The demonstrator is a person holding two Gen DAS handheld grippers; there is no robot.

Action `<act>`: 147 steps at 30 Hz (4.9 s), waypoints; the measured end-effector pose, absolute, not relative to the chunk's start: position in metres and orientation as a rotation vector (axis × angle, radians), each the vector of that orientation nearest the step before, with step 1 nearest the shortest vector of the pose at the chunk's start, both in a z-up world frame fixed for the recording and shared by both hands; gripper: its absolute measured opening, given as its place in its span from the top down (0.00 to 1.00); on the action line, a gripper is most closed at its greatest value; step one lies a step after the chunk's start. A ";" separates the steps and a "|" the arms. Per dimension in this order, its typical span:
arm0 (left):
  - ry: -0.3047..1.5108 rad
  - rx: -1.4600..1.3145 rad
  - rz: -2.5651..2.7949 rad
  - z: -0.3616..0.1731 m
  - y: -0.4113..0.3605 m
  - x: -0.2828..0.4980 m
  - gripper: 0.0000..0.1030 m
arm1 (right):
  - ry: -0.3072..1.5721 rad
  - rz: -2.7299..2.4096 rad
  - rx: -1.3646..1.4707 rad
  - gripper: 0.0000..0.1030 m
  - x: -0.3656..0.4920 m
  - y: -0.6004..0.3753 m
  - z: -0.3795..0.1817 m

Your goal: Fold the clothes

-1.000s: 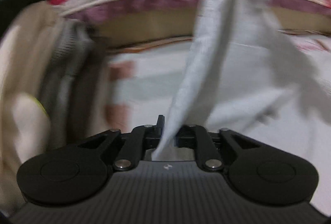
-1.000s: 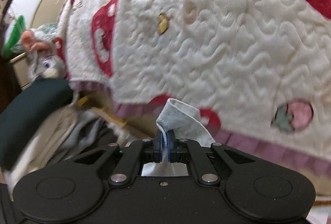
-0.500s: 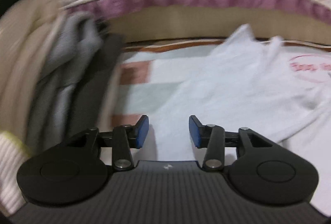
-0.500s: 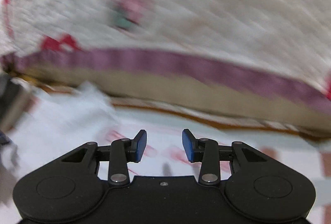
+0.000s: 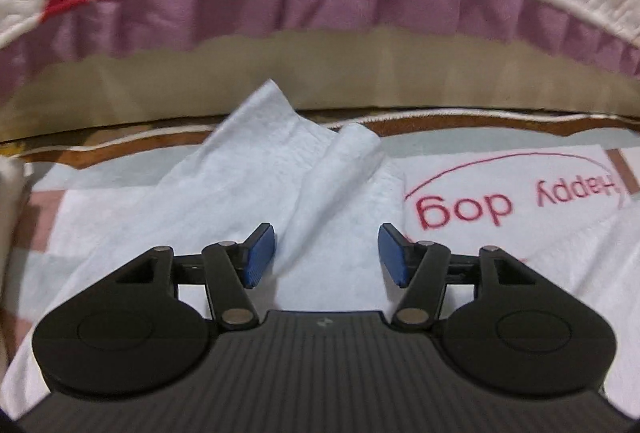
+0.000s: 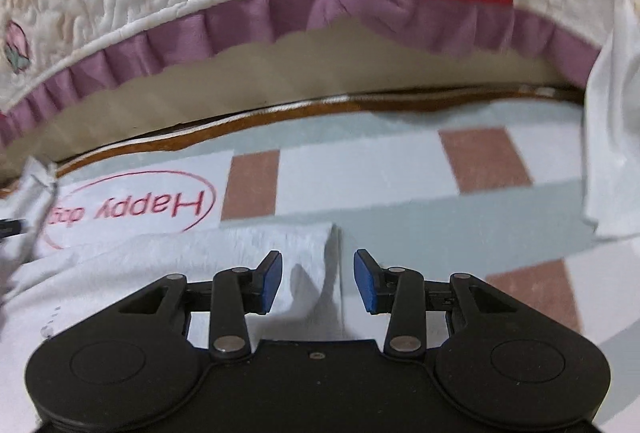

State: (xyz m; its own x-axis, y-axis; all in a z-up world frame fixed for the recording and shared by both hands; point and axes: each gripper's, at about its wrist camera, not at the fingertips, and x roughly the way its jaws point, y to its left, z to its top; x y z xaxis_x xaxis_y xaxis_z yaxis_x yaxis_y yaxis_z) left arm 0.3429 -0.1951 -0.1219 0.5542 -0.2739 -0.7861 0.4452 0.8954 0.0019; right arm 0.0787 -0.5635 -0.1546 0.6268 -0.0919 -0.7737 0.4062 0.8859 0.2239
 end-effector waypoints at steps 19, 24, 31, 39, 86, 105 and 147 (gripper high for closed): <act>0.648 0.392 -0.263 -0.094 -0.201 0.384 1.00 | 0.770 -0.135 0.580 0.53 0.088 -0.569 -0.176; 0.625 0.361 -0.239 -0.090 -0.188 0.391 1.00 | 0.667 -0.106 0.596 0.97 0.082 -0.580 -0.169; 0.642 0.394 -0.184 -0.111 -0.184 0.398 1.00 | 0.650 -0.152 0.545 0.98 0.094 -0.593 -0.154; 0.635 0.397 -0.076 -0.121 -0.171 0.404 0.90 | 0.697 -0.299 0.566 0.62 0.083 -0.595 -0.152; 0.929 0.312 -0.303 -0.125 -0.002 0.111 0.53 | 0.883 -0.398 0.129 1.00 -0.049 -0.474 -0.147; 0.955 0.275 -0.347 -0.121 -0.002 0.087 0.51 | 0.890 -0.241 0.333 0.73 -0.135 -0.434 -0.141; 1.128 -0.015 -0.080 -0.096 0.123 0.035 0.45 | 0.597 -0.499 0.953 0.44 -0.354 -0.373 -0.130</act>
State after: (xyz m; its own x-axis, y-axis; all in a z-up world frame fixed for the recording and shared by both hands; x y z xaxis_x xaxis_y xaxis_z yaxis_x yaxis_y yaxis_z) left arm 0.0348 0.1233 -0.0964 0.4261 -0.0715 -0.9018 0.0561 0.9970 -0.0526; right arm -0.3539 -0.3727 -0.1297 0.7340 -0.1318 -0.6662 0.6322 0.4910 0.5993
